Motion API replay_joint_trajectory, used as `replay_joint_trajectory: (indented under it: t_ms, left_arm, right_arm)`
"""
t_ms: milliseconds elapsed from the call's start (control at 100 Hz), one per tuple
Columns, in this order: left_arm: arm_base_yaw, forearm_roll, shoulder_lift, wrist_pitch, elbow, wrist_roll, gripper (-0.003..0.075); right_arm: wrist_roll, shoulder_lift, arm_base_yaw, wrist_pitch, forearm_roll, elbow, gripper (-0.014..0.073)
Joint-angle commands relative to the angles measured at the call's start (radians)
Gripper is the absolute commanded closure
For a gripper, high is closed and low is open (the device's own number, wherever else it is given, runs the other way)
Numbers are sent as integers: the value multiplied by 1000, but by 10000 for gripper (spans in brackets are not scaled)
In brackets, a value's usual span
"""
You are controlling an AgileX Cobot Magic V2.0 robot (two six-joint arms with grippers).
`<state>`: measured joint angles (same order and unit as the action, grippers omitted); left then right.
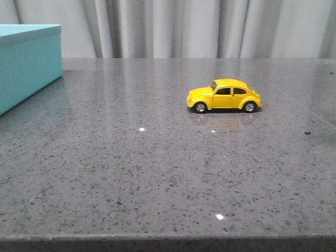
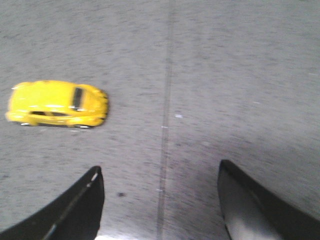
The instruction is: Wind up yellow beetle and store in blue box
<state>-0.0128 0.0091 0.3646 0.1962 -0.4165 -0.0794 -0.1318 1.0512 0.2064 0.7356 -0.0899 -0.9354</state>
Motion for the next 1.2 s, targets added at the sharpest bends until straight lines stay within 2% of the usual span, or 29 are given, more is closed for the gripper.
replay_joint_trajectory:
  t_ms: [0,90,230,550,760,1010,1190]
  left_arm:
    - [-8,-9,29,-32,-59,2,256]
    - [-8,-9,58,26,-94,2,256]
    - [-8,-9,102,43,-138,2,256]
    - [-8,-9,131,72,-174,2,256]
    - [-8,-9,132,73,-174,2,256]
    - [-8,-9,132,73,-174,2,256]
    - [-8,-9,132,73,-174,2,256]
  right_arm:
    - [9,80,52,-8,-34,-119,94]
    - [1,177,100,49,-40,-227,94]
    - [-42,336,149,165,-40,-392,94]
    - [-177,596,171,347,-38,-666,94]
    - [-238,670,212,383,-38,-739,94]
    - [-282,716,234,394,-34,-746,94]
    - [-328,734,234,408,27,-746,94]
